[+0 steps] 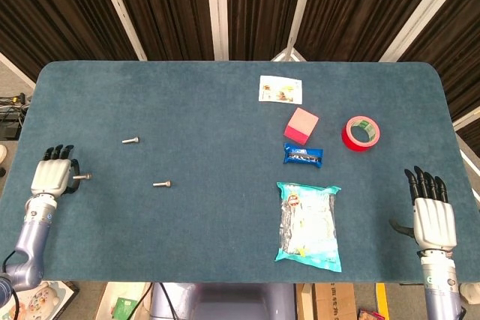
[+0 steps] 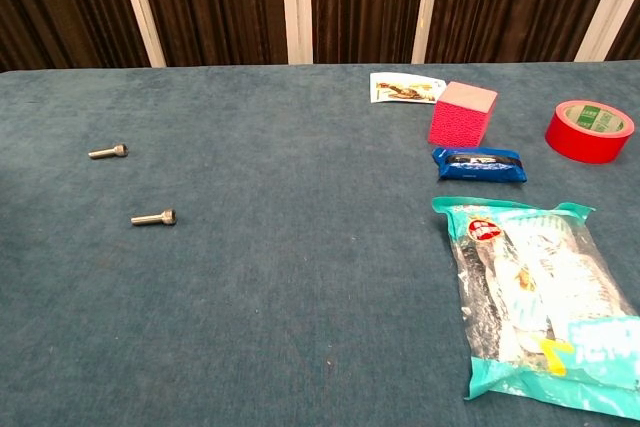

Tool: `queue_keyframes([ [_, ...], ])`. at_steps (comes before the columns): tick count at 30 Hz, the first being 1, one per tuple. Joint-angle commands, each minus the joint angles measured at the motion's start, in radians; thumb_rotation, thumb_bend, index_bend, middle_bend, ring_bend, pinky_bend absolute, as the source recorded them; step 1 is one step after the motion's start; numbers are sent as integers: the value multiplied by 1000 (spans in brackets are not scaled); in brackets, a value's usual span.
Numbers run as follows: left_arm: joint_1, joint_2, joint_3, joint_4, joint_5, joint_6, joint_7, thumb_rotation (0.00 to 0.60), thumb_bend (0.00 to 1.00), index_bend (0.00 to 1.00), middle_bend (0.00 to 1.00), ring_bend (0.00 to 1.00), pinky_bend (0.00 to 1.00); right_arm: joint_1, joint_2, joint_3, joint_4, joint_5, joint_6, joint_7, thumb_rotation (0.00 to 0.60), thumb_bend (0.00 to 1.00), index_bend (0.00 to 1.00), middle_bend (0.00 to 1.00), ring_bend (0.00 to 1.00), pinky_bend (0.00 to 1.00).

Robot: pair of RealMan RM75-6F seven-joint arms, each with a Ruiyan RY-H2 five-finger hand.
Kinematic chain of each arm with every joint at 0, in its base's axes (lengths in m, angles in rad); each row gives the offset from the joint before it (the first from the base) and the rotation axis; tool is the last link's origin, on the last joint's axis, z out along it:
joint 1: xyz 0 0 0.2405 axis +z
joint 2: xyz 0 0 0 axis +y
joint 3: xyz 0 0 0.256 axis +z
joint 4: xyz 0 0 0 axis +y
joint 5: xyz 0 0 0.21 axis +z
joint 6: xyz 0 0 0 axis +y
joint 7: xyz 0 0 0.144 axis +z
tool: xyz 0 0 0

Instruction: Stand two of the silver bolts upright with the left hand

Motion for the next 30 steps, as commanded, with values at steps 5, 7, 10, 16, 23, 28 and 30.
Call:
queue_keyframes([
  [5, 0, -7, 0, 6, 4, 3, 0, 600, 460, 550, 74, 0, 0, -1, -2, 3, -2, 4, 3, -1, 600, 0, 78, 20, 0, 0],
  [7, 0, -7, -1, 5, 4, 5, -2, 600, 467, 555, 76, 0, 0, -1, -2, 4, -2, 5, 5, -2, 600, 0, 78, 20, 0, 0],
  [10, 2, -4, -3, 4, 5, 10, -3, 600, 473, 559, 77, 0, 0, -2, -3, 4, -3, 4, 6, -1, 600, 0, 78, 20, 0, 0],
  [16, 2, 15, -8, -24, 15, 37, 11, 600, 480, 567, 81, 0, 0, -2, -3, 5, -6, 7, 5, -1, 600, 0, 79, 20, 0, 0],
  [23, -4, 52, -5, -95, 26, 84, 124, 600, 481, 572, 84, 0, 0, -4, -1, 6, -13, 11, 6, -1, 600, 0, 78, 20, 0, 0],
  [28, -7, 77, -10, -160, 24, 128, 221, 600, 488, 572, 83, 0, 0, -5, 5, 7, -20, 12, 7, 6, 600, 0, 79, 20, 0, 0],
  [30, -7, 88, -11, -190, 23, 144, 257, 600, 488, 572, 83, 0, 0, -6, 7, 7, -22, 13, 6, 9, 600, 0, 79, 20, 0, 0],
])
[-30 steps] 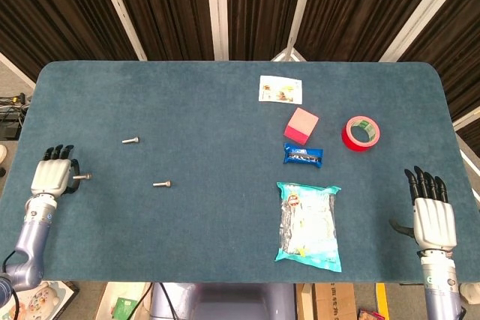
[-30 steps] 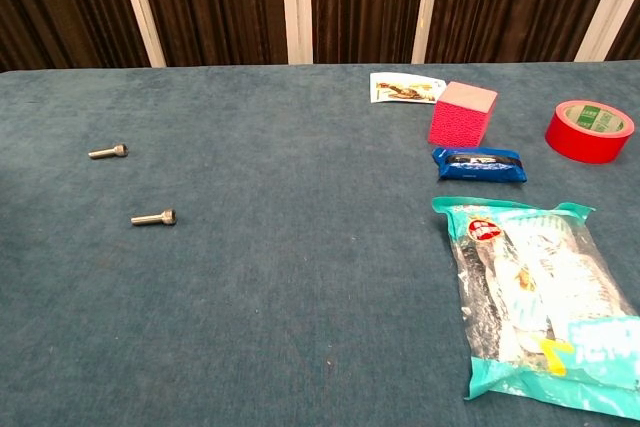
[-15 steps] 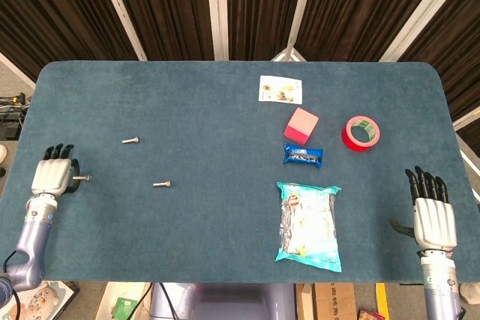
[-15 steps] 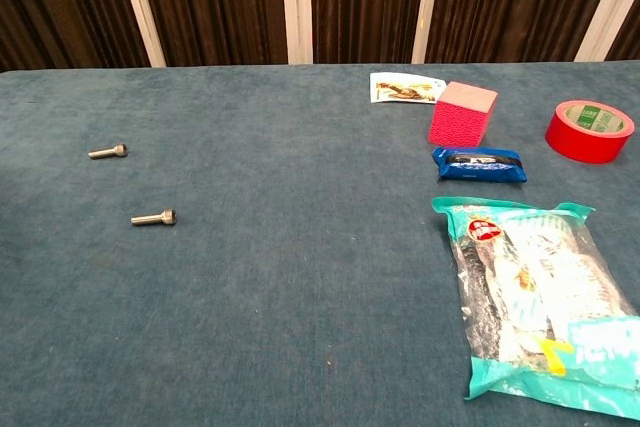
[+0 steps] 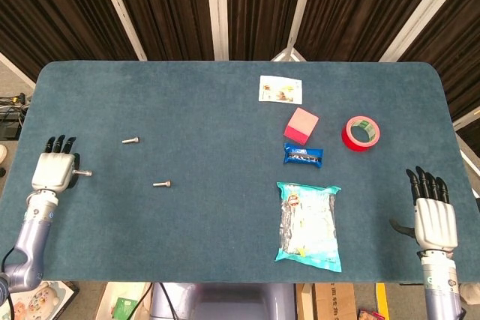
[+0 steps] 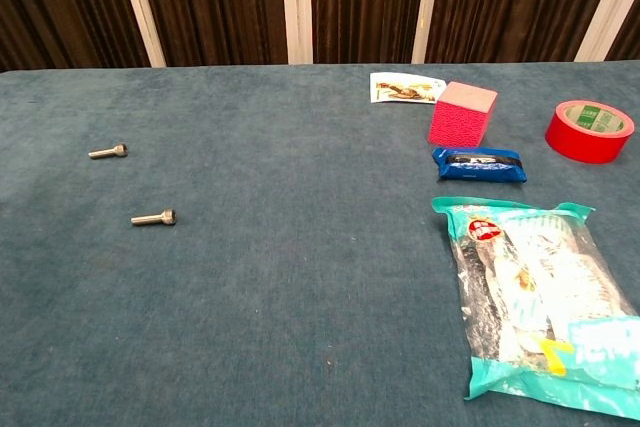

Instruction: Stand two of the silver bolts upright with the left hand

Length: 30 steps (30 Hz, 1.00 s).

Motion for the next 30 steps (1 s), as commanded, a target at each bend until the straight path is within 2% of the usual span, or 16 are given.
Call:
queue_keyframes([
  [1, -1, 27, -5, -64, -8, 32, 65, 600, 488, 572, 83, 0, 0, -1, 3, 1, -3, 2, -1, 4, 600, 0, 79, 20, 0, 0],
  [8, -4, 36, -10, -107, -52, 18, 110, 600, 488, 572, 83, 0, 0, -3, 9, 4, -9, 11, -1, 7, 600, 0, 79, 20, 0, 0],
  [23, -10, 35, -8, -117, -79, -6, 90, 600, 485, 572, 77, 0, 0, -3, 12, 4, -15, 14, -1, 4, 600, 0, 79, 20, 0, 0],
  [30, -12, 40, -8, -127, -86, -15, 74, 600, 482, 532, 75, 0, 0, -2, 9, 4, -14, 14, -1, 1, 600, 0, 78, 20, 0, 0],
])
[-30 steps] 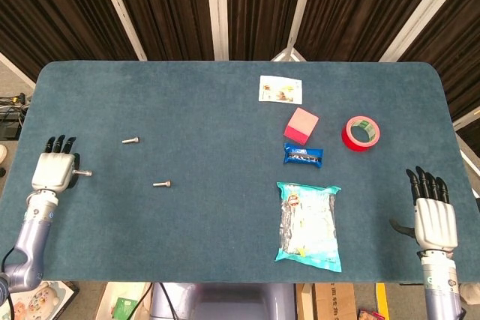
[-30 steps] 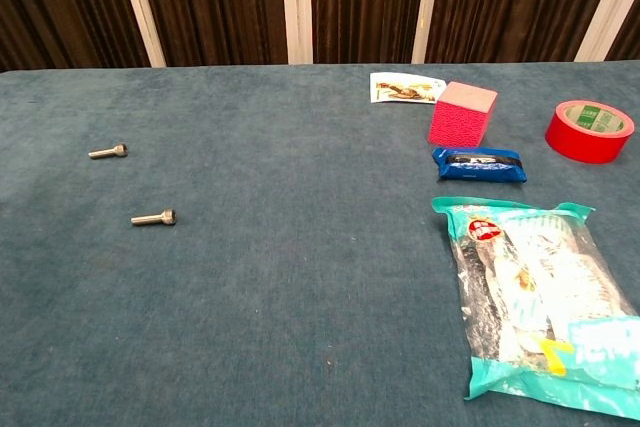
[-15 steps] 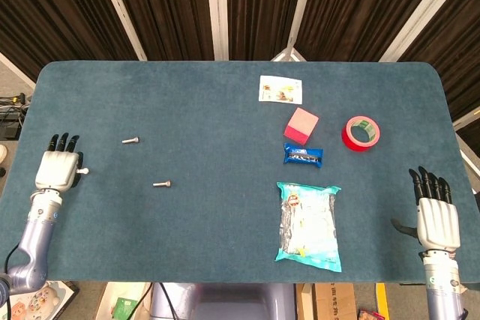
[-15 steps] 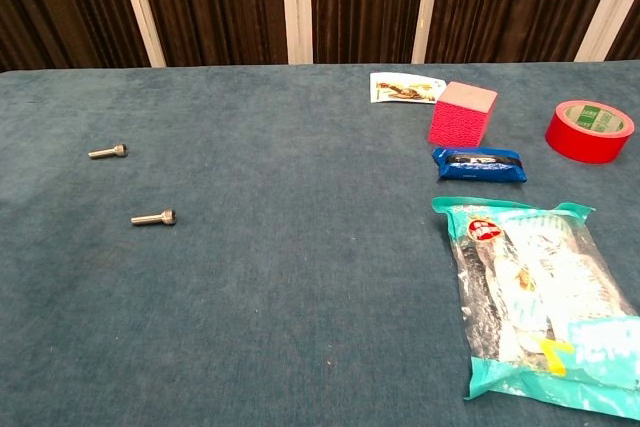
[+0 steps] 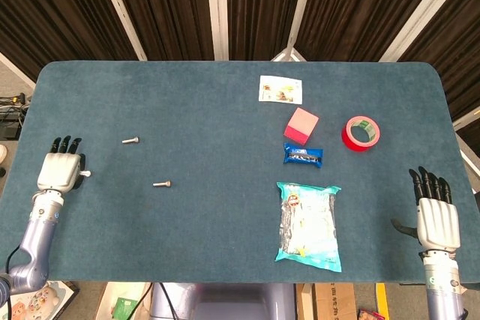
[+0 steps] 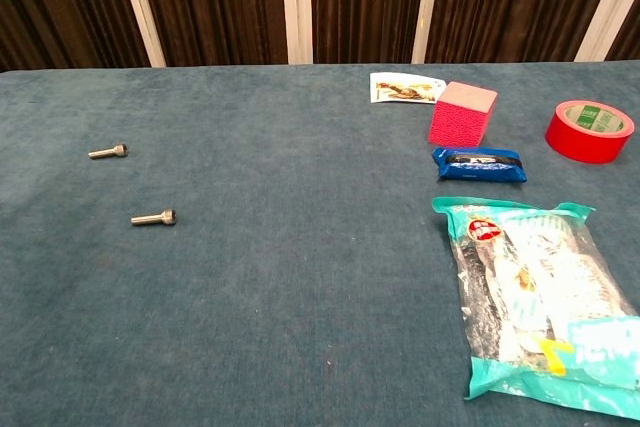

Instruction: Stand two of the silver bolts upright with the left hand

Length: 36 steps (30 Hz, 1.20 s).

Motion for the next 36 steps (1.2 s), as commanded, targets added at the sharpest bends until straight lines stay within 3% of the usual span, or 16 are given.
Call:
queue_keyframes([
  [1, -1, 1, 1, -2, -3, -2, -1, 600, 482, 525, 75, 0, 0, 0, 0, 0, 1, 1, -1, 0, 600, 0, 78, 20, 0, 0],
  [17, 7, 37, -5, -50, 10, 33, -40, 600, 441, 422, 56, 0, 0, 0, -1, 0, 0, 6, -1, -3, 600, 0, 79, 20, 0, 0],
  [21, 20, 74, -49, -91, 15, 92, -112, 600, 435, 428, 51, 0, 0, 1, -1, 1, 5, 20, -11, -10, 600, 0, 79, 20, 0, 0],
  [25, -6, 93, -86, -108, -10, 53, -163, 600, 432, 433, 50, 0, 0, 5, -5, 5, 12, 32, -14, -21, 600, 0, 78, 20, 0, 0],
  [36, -130, 88, -169, -116, -195, -86, -65, 600, 413, 424, 49, 0, 0, 16, 1, 3, 43, 45, -37, -47, 600, 0, 79, 20, 0, 0],
])
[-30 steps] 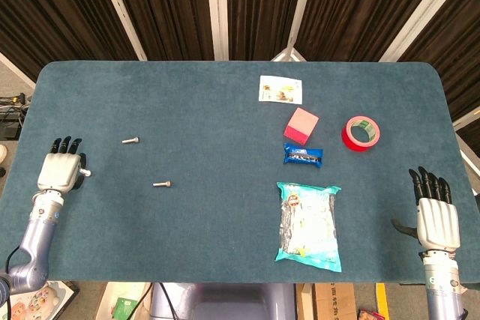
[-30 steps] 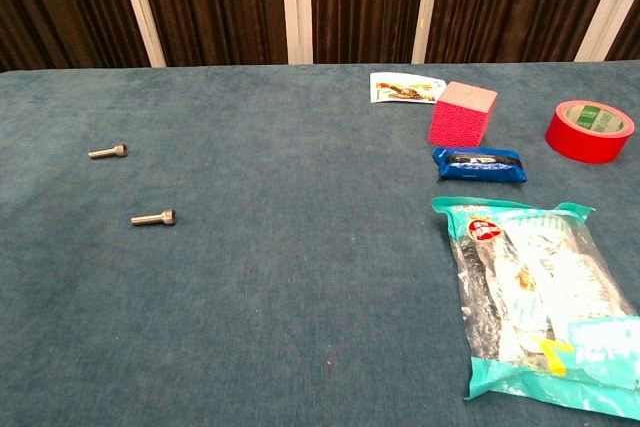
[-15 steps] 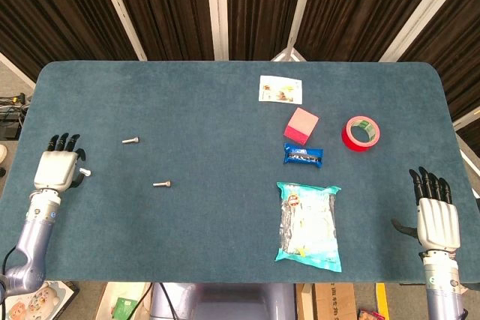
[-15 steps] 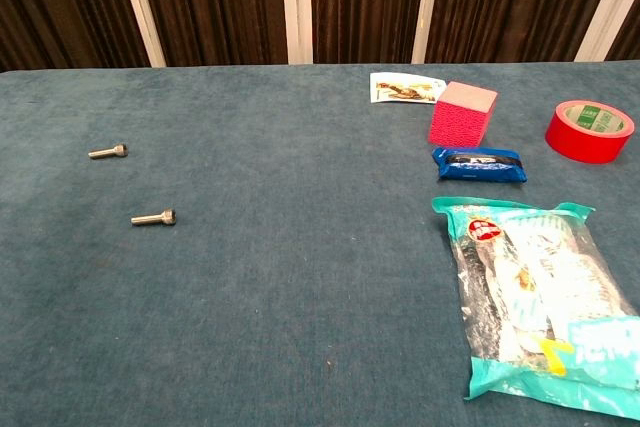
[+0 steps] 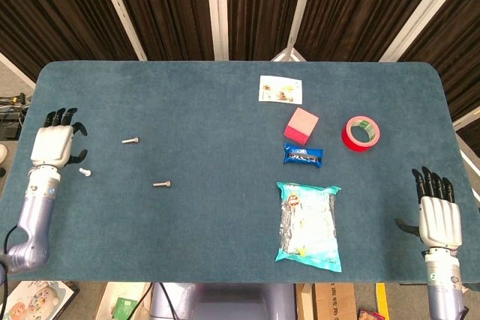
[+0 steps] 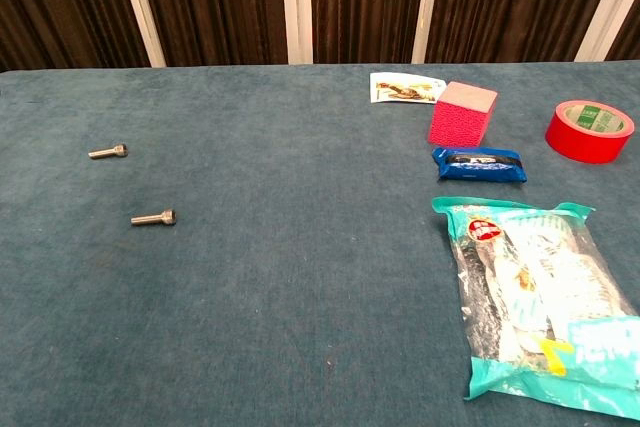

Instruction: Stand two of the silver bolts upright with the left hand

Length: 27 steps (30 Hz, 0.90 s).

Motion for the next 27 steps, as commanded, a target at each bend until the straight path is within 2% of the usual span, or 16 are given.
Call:
queue_keyframes([
  [1, -43, -10, -32, 6, -64, -48, 17, 600, 409, 422, 47, 0, 0, 4, 5, -3, 7, -2, -7, -7, 600, 0, 79, 20, 0, 0],
  [8, -94, -39, -31, 58, -137, -103, 62, 600, 366, 422, 37, 0, 0, 5, 3, 4, 24, 6, -3, -4, 600, 0, 78, 20, 0, 0],
  [16, -183, -137, -34, 190, -210, -162, 109, 600, 312, 421, 35, 0, 0, 10, 4, 17, 39, 51, -24, -20, 600, 0, 78, 20, 0, 0],
  [27, -243, -243, -8, 331, -259, -209, 151, 600, 307, 427, 48, 0, 0, 17, 0, 28, 58, 87, -43, -17, 600, 0, 79, 20, 0, 0],
])
